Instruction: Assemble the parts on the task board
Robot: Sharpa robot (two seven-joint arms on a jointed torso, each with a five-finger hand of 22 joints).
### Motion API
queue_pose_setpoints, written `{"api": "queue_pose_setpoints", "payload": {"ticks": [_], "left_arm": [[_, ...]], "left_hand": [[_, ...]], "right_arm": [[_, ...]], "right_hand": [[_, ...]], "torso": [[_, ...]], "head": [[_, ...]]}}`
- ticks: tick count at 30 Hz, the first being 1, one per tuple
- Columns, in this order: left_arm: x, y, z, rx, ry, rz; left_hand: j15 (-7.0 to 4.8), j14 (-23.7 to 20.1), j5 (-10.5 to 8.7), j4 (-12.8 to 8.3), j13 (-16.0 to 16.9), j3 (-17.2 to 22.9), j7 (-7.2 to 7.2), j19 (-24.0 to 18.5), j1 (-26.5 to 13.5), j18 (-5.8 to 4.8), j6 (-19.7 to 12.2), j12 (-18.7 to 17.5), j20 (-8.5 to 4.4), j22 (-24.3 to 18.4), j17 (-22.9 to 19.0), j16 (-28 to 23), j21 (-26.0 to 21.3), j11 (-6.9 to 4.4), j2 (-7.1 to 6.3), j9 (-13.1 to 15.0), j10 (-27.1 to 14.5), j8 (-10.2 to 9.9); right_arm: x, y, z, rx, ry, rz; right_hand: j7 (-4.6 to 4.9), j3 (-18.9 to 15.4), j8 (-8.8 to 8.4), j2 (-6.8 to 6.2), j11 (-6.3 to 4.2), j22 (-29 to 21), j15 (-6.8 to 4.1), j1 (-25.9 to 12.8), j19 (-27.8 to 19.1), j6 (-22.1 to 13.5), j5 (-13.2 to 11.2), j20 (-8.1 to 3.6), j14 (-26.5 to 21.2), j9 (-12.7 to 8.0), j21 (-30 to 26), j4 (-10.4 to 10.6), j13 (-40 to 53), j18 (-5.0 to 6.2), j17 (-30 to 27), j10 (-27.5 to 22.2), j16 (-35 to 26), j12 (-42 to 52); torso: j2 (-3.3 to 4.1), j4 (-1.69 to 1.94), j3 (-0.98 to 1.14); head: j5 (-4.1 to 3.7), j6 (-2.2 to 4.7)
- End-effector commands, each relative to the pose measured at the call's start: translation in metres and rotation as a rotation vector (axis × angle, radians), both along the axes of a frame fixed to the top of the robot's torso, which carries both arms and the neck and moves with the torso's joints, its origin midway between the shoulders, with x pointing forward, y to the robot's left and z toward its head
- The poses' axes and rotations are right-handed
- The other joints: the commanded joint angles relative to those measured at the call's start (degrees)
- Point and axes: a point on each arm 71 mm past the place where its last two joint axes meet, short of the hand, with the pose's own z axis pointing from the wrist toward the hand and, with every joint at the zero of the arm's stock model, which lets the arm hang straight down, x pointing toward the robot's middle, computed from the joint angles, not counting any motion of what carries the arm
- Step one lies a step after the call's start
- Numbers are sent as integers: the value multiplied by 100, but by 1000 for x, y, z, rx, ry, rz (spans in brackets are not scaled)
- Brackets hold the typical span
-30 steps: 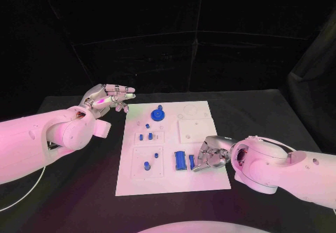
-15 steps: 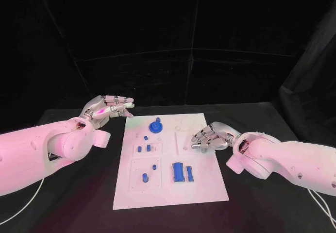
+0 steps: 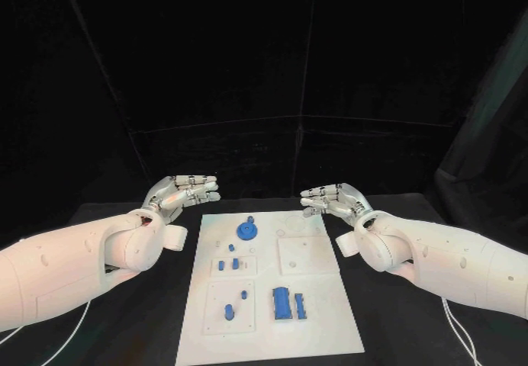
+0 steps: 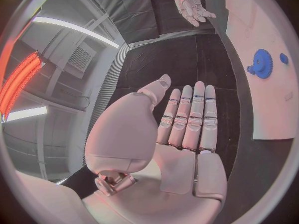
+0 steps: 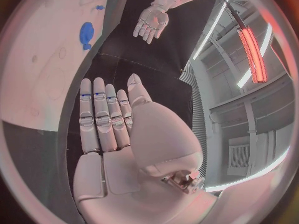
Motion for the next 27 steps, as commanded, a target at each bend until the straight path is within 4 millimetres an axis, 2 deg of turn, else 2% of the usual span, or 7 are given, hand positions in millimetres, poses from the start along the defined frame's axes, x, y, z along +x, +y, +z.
{"api": "queue_pose_setpoints", "payload": {"ticks": [1,6,7,11,15,16,27], "left_arm": [[-1,0,0,1,1,-1],[-6,-5,-5,7,3,21],[-8,-7,-7,9,4,27],[-18,-15,-14,19,7,64],[-32,-26,-23,34,9,118],[-38,-31,-26,41,10,142],[-69,-48,-34,73,6,256]], "left_hand": [[-224,-1764,-304,180,-357,-630,-337,-1472,-2321,-304,-1752,-249,-449,-570,-294,-425,-249,-260,517,-378,-1864,-551],[-323,-2507,-304,180,-357,-887,-476,-2086,-3292,-394,-2486,-352,-631,-804,-414,-599,-357,-374,517,-378,-2634,-551],[-738,-2634,-304,180,-357,-930,-497,-2192,-3458,-394,-2612,-370,-664,-844,-435,-631,-372,-393,517,-378,-2767,-551],[-738,-3100,-304,180,-357,-1088,-586,-2583,-4064,-457,-3075,-796,-779,-988,-508,-736,-776,-861,517,-378,-3253,-551],[-738,-3478,-304,180,-357,-1219,-656,-2900,-4558,-517,-3450,-796,-873,-1106,-930,-820,-776,-861,517,-378,-3649,-551],[-738,-3616,-304,180,-357,-1264,-1073,-3014,-4737,-517,-3586,-796,-908,-1149,-930,-852,-776,-861,517,-378,-3792,-551],[-738,-4394,-304,180,-357,-1529,-1073,-3655,-5752,-1013,-4361,-796,-1436,-1391,-930,-1339,-776,-861,517,-378,-4607,-551]], "right_arm": [[-2,1,0,-4,2,2],[-7,6,0,23,-3,-25],[-9,7,0,31,-4,-34],[-19,16,0,73,-6,-81],[-34,27,0,121,0,-148],[-40,30,0,136,4,-173],[-62,43,0,176,30,-261]], "right_hand": [[-328,311,-393,-525,-232,-628,-519,-2610,-1713,-1714,-568,-369,-2123,-262,-427,37,-539,-295,-246,-1962,-562,-463],[-457,439,-393,-525,-332,-887,-519,-3708,-2433,-2433,-568,-524,-3010,-372,-613,37,-539,-335,-347,-2803,-562,-463],[-480,461,-393,-525,-746,-931,-519,-3893,-2558,-2556,-568,-550,-3165,-390,-645,37,-539,-370,-364,-2945,-562,-463],[-567,543,-393,-525,-746,-1092,-519,-4570,-3014,-3009,-568,-642,-3731,-829,-757,37,-539,-455,-783,-3467,-562,-463],[-635,604,-393,-525,-746,-1223,-519,-5124,-3387,-3380,-568,-718,-4193,-829,-848,37,-539,-499,-783,-3894,-562,-463],[-1044,1012,-393,-525,-746,-1271,-519,-5325,-3523,-3512,-568,-745,-4360,-829,-885,37,-539,-517,-783,-4049,-562,-463],[-1044,1012,-393,-525,-746,-1539,-519,-6459,-4287,-4265,-568,-1174,-5305,-829,-1409,37,-539,-981,-783,-4926,-562,-463]], "torso": [[-4,-3,-2],[-141,-12,19],[-183,-15,26],[-402,-31,59],[-572,-42,85],[-611,-45,91],[-649,-48,97]], "head": [[1,-25],[71,-67],[92,-80],[203,-147],[289,-200],[309,-212],[328,-223]]}}
